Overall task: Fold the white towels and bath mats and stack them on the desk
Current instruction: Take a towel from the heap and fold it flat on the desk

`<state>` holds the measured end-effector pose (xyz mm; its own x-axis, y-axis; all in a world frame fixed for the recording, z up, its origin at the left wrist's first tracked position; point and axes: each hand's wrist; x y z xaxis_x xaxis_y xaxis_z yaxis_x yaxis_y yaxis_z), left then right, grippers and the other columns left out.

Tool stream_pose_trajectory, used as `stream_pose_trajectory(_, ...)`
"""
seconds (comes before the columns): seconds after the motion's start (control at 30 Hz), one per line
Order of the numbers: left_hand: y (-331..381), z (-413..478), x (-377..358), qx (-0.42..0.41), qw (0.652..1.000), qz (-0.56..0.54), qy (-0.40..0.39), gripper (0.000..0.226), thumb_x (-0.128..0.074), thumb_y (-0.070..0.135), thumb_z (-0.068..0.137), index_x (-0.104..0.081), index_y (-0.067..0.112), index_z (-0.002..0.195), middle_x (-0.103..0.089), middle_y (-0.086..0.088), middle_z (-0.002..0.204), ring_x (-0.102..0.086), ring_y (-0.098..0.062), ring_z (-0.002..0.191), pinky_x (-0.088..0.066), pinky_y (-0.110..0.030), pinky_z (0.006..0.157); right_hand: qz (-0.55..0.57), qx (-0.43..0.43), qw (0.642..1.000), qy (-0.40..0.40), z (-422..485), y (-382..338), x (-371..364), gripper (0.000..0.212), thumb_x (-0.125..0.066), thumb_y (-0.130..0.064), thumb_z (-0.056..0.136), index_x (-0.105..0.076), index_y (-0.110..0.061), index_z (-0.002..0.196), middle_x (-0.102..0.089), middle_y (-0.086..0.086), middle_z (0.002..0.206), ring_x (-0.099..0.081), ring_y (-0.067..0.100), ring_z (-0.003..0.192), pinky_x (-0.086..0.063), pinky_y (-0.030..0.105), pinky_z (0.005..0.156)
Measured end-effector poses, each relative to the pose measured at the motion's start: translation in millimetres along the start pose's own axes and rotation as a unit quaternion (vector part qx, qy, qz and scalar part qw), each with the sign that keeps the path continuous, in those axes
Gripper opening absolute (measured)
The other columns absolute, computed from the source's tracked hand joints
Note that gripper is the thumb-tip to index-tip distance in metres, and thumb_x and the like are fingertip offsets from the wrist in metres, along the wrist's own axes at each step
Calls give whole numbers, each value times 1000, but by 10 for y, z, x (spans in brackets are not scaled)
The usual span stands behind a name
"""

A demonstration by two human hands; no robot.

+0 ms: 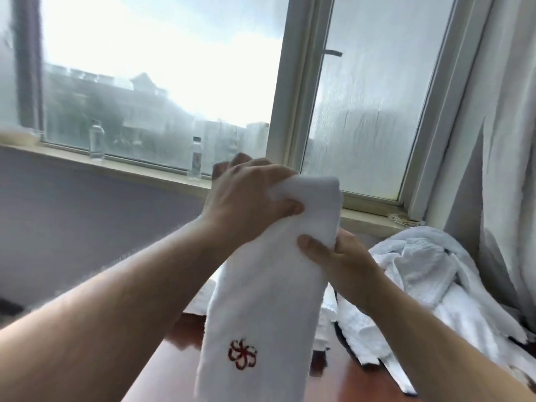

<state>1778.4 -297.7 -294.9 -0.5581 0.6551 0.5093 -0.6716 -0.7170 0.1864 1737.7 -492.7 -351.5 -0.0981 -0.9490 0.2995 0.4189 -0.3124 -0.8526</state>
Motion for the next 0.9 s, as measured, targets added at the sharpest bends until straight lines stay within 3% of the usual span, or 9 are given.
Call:
stream_pose_trajectory(0.13,-396,-362,-152,189,976,-109,19,92,-75,66,73,-34,39,150,-46,10,147,-39,-19,133,-34,-42,110,33,-14,995,92,129,84,-312,30,-70,-34,89,-70,-14,111,-76,10,104,-72,33,98,-57,53,89)
stream_pose_trajectory(0.2,-551,-642,-264,297,907,-289,-76,104,-79,66,69,-28,32,153,-56,7,138,-55,-15,124,-45,-43,106,95,-23,987,128,193,112,-340,17,-65,-20,97,-68,-12,112,-76,12,105,-72,34,97,-60,50,86)
stream_pose_trajectory(0.23,-601,-803,-353,318,857,-380,-142,99,-80,63,69,-35,28,150,-65,5,130,-64,-14,115,-51,-41,101,132,-33,981,142,222,115,-329,15,-62,-16,98,-67,-12,112,-76,12,104,-73,32,95,-61,45,81)
stream_pose_trajectory(0.3,-616,-1097,-565,312,784,-478,-245,59,-82,47,79,-63,21,129,-76,-1,111,-72,-17,103,-58,-36,91,206,-51,964,159,298,105,-278,16,-60,-15,99,-67,-11,114,-77,11,104,-75,26,92,-62,37,73)
stream_pose_trajectory(0.37,-585,-1276,-796,293,761,-517,-259,34,-80,33,85,-73,17,113,-77,-4,107,-73,-21,102,-59,-35,88,254,-60,951,163,394,78,-213,19,-61,-16,99,-69,-10,115,-77,9,105,-76,23,92,-62,32,69)
stream_pose_trajectory(0.5,-538,-1322,-1147,276,726,-584,-237,38,-76,30,89,-65,18,124,-74,-8,116,-71,-27,107,-59,-43,89,266,-77,947,165,587,31,-15,25,-64,-20,95,-72,-9,116,-77,10,107,-76,25,94,-61,32,67)
stream_pose_trajectory(0.6,-522,-1291,-1328,286,722,-574,-258,37,-78,41,86,-72,23,118,-76,-2,112,-72,-21,104,-58,-34,84,259,-91,945,180,688,103,158,30,-65,-25,93,-71,-10,118,-77,9,108,-75,25,95,-61,32,67)
stream_pose_trajectory(0.73,-458,-1162,-1512,272,745,-555,-251,40,-75,55,82,-74,27,111,-77,0,106,-74,-21,99,-58,-49,91,224,-94,945,219,820,294,385,23,-60,-25,98,-72,-10,110,-78,7,97,-76,21,86,-59,27,60)
stream_pose_trajectory(0.9,-397,-864,-1640,262,788,-507,-231,41,-66,58,83,-73,25,107,-77,6,100,-74,-13,94,-57,-48,89,182,-126,948,230,1085,553,608,22,-63,-26,97,-73,-7,103,-79,5,87,-76,19,75,-57,26,53)
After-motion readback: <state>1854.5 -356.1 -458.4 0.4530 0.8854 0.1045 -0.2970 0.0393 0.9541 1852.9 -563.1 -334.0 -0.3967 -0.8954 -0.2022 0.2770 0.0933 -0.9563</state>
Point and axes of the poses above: each hand's wrist, its own z-axis towards the middle knuckle, its own x-axis out of the back of the hand, y = z × x
